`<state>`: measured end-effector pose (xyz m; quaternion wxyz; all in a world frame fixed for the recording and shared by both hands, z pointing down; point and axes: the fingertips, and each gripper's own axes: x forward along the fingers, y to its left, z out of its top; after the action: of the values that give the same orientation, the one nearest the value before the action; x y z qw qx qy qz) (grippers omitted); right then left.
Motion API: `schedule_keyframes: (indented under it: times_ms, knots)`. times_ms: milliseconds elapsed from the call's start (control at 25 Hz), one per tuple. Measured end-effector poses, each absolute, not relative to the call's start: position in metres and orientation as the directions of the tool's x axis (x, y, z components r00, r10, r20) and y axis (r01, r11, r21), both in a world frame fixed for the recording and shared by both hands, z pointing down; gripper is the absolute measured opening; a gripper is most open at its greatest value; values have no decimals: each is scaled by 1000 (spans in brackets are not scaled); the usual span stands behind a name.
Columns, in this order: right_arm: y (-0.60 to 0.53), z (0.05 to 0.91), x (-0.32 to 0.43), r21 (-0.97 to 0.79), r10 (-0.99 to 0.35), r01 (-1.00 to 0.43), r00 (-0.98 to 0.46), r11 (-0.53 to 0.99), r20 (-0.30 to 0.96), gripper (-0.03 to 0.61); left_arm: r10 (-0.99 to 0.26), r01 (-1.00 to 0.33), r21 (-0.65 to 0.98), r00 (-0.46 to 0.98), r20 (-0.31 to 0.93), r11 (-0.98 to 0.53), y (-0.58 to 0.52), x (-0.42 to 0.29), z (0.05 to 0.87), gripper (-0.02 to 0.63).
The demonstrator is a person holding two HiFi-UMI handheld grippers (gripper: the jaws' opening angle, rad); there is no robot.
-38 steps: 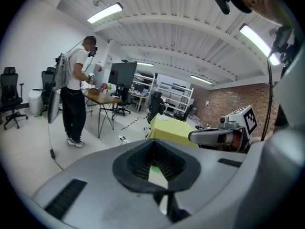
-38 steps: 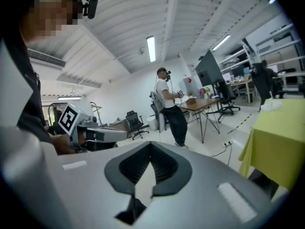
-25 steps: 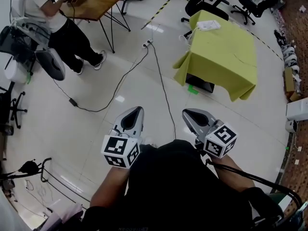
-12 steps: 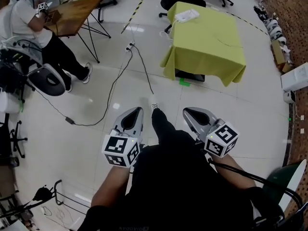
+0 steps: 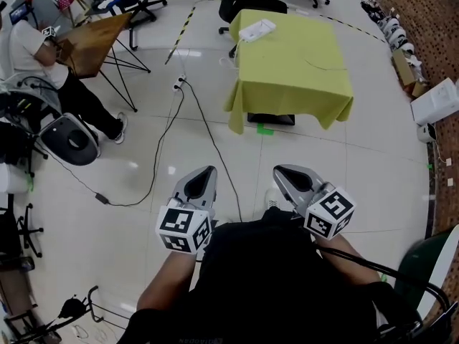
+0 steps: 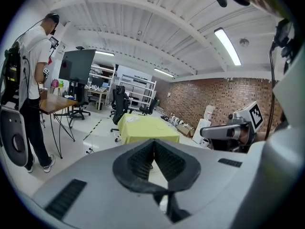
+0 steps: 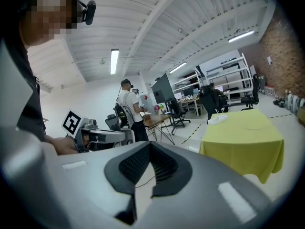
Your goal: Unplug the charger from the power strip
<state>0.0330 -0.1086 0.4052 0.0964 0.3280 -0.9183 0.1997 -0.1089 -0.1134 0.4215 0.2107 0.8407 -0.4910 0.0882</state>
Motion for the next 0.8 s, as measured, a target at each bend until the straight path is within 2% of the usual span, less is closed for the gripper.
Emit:
schedule_keyframes:
  times_ms: [200,600,800]
  knots:
    - [-129,410,72,-301,-572,-643,-765,704,296,3,-815,-875,257,478,328,-410,-140,-77,416,8]
    - [-184,412,195,-306,-580,-634,-773,710,256,3,-807,-865,283,493,326,-414,-190,59,419,8]
    - [-204,421,240,-322,-574,-628,-778,708,256,3,-803,-871,258,487,344,-418,-205,102,418,8]
